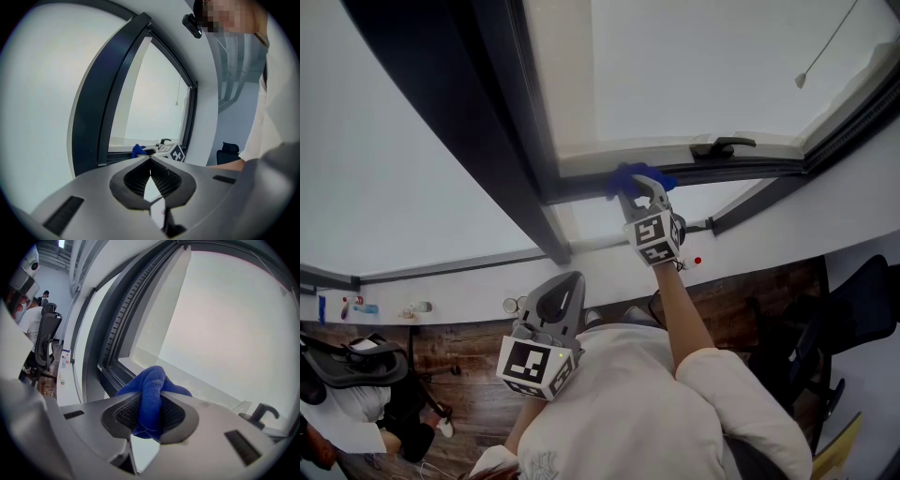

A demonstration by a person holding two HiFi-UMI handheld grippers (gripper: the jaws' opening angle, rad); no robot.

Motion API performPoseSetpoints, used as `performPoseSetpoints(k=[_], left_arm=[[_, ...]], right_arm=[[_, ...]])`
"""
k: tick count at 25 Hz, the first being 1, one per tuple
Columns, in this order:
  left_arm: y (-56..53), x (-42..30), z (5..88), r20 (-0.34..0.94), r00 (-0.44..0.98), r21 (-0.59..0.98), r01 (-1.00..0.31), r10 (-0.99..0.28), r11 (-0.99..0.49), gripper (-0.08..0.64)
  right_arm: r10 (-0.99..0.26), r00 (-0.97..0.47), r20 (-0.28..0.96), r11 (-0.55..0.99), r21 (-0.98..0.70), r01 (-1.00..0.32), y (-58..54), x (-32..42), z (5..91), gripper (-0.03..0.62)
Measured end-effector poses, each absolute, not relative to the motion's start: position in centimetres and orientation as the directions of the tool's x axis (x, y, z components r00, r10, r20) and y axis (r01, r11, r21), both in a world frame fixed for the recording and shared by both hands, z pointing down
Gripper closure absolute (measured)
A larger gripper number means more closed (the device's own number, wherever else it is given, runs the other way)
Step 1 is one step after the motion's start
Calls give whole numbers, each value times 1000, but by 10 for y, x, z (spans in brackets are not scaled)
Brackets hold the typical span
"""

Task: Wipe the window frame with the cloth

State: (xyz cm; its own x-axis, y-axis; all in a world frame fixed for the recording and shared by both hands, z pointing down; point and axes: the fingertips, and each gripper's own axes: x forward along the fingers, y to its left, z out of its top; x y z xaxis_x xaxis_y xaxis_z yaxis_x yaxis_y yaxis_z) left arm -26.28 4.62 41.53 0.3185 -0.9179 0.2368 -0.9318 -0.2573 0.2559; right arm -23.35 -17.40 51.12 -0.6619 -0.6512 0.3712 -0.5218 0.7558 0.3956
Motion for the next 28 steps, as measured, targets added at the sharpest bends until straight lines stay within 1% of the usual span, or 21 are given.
performPoseSetpoints(k=[15,28], left_arm=[[47,-266,415,228,308,264,-933,-924,-246,551],[43,-265,416,221,322,270,-927,-920,-259,551]], right_arm=[[-675,-635,377,736,405,-542,-183,-215,512,495],[-715,-589,377,699,400,-592,-198,-186,511,495]])
